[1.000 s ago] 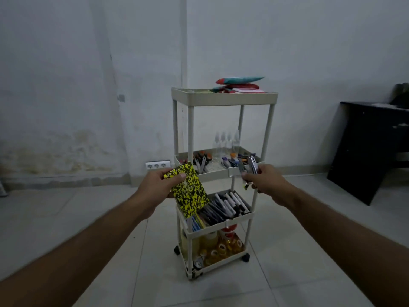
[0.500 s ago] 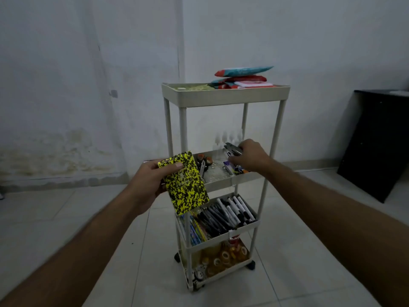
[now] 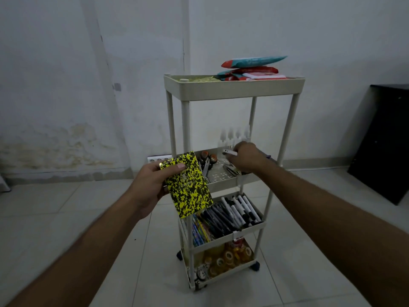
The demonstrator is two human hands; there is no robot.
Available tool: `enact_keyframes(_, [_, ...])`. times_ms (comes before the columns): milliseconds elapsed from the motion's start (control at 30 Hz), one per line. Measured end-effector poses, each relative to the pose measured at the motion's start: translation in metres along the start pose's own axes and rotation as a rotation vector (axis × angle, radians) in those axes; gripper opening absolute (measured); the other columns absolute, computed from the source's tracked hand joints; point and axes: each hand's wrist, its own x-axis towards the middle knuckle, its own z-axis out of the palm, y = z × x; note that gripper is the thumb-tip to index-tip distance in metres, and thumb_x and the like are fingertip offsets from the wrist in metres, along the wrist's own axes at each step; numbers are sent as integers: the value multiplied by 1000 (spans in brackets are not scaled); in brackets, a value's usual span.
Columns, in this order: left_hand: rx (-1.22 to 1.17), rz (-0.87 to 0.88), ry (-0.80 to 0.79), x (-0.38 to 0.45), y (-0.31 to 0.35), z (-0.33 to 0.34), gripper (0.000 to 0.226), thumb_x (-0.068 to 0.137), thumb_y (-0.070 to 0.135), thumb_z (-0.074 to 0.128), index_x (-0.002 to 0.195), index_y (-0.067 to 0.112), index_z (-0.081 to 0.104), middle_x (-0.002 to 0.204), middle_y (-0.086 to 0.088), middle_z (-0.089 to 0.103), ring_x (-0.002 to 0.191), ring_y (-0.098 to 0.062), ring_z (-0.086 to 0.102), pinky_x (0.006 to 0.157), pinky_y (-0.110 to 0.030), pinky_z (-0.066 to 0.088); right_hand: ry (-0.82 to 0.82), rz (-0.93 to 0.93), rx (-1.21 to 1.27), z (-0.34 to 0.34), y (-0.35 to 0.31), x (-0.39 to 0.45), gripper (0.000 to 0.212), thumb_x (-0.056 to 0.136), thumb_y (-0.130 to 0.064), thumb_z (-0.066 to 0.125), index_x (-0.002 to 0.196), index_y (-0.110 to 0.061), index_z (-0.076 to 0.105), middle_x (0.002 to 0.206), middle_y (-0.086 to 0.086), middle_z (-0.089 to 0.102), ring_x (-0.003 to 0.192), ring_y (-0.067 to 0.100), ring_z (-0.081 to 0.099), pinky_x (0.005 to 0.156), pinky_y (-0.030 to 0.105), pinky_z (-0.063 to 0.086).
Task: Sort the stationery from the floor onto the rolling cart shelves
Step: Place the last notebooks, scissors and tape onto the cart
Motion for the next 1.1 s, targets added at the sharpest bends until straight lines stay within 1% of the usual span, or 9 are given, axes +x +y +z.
enact_keyframes(67, [0, -2, 8, -2, 0, 2, 45, 74, 24, 77, 111, 0, 71, 102, -12, 76, 88, -22, 70, 89, -38, 53, 1, 44, 72, -6, -3, 2, 41, 100, -39, 54, 103, 1, 59, 92, 15, 60, 78, 26, 59, 60, 30, 45])
enact_keyframes(200, [12, -12, 22, -2, -1, 1, 31, 82, 19, 76, 108, 3, 72, 99, -11, 76, 86, -22, 70, 82, -35, 53, -38, 24, 83, -9, -12, 4, 43, 95, -42, 63, 90, 1, 62, 82, 15, 67, 75, 28, 65, 73, 36, 56])
enact_keyframes(333, [20, -12, 38, 1, 0, -1, 28, 86, 16, 74, 110, 1, 72, 99, -12, 76, 83, -21, 70, 76, -31, 55, 9, -15, -45, 10, -21, 6, 42, 77, -38, 82, 98, -5, 67, 93, 14, 70, 83, 26, 68, 74, 37, 60])
enact_keyframes(467, [18, 5, 8, 1, 0, 0, 22, 88, 12, 72, 107, 0, 72, 92, -10, 75, 73, -17, 70, 62, -24, 56, 109, -42, -222, 38, -17, 2, 31, 79, -27, 75, 101, -9, 64, 104, 14, 67, 96, 32, 65, 78, 38, 56])
enact_keyframes(567, [34, 22, -23, -2, 1, 2, 17, 90, 10, 70, 105, 2, 72, 82, -4, 74, 62, -10, 68, 53, -19, 51, 93, -29, -246, 42, -10, -2, 39, 77, -36, 77, 100, -8, 64, 105, 15, 66, 99, 32, 63, 83, 43, 57])
enact_keyframes(767, [107, 57, -43, -10, 6, 10, 24, 85, 14, 76, 107, 4, 74, 99, -12, 77, 85, -22, 74, 69, -33, 61, 171, -90, 66, 5, -12, -25, 26, 82, -34, 79, 91, -10, 73, 88, 2, 67, 83, 15, 64, 73, 28, 50])
enact_keyframes(867, [152, 93, -58, -16, 13, 19, 29, 82, 19, 79, 106, 4, 75, 102, -13, 77, 94, -27, 74, 75, -38, 62, 139, -170, 303, -22, -23, -57, 20, 90, -30, 73, 93, -10, 76, 74, -5, 67, 58, 0, 59, 58, 19, 45])
enact_keyframes(1000, [186, 165, -74, -24, 35, 35, 34, 78, 23, 81, 104, 3, 75, 102, -16, 76, 95, -30, 73, 81, -46, 59, -32, -282, 813, -61, -41, -102, 40, 95, -51, 60, 96, -14, 75, 80, 7, 71, 66, 18, 56, 57, 31, 44])
enact_keyframes(1100, [195, 235, -78, -29, 60, 46, 35, 76, 25, 82, 104, 4, 75, 103, -19, 76, 94, -31, 72, 83, -53, 57, -77, -414, 828, -89, -58, -116, 28, 94, -36, 67, 112, -15, 71, 86, 11, 71, 68, 16, 58, 59, 33, 46])
